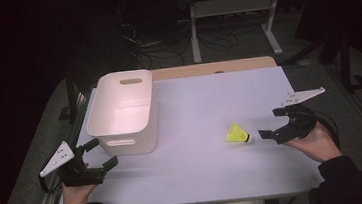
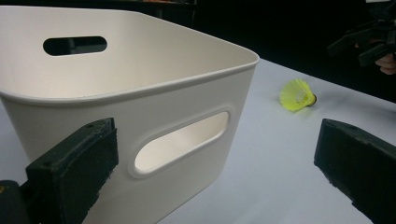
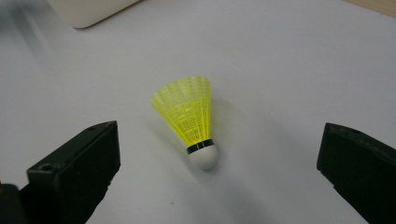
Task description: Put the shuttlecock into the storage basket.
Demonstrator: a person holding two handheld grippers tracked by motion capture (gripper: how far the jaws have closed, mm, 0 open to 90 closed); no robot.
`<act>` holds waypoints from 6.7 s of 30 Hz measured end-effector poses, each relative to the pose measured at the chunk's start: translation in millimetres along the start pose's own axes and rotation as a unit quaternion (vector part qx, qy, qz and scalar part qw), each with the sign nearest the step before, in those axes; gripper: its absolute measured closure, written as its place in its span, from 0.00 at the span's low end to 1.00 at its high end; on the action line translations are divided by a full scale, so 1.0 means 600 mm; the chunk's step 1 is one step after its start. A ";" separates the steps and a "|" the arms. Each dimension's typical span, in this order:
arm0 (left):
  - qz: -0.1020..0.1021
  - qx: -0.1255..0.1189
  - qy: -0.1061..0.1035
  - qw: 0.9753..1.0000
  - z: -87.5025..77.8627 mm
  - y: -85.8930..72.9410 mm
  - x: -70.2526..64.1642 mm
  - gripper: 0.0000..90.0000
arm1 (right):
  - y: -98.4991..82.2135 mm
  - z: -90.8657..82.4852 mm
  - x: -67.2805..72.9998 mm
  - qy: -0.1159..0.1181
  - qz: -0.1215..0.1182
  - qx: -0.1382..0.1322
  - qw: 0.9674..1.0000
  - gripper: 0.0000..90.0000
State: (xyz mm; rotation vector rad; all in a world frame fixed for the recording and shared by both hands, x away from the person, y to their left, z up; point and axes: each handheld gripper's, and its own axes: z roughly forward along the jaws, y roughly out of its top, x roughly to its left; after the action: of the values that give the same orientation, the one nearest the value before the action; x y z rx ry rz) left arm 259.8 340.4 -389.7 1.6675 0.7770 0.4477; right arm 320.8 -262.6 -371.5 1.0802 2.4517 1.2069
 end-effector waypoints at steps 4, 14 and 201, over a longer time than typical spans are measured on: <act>0.000 0.000 0.000 1.000 0.000 0.000 0.000 0.00 | 0.006 0.005 -0.004 0.002 -0.002 0.008 1.000 0.00; -0.001 0.000 0.000 1.000 0.000 0.000 0.000 0.00 | 0.014 0.018 -0.010 0.004 -0.011 0.032 0.999 0.00; 0.000 -0.001 -0.002 1.000 -0.001 0.000 0.000 0.00 | 0.164 0.050 0.021 0.084 -0.121 0.095 0.984 0.70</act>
State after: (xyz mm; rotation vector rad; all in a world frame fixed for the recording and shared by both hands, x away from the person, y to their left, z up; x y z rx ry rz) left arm 259.5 340.9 -389.6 1.6664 0.7743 0.4446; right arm 377.5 -196.3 -315.1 0.7179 2.7769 1.0433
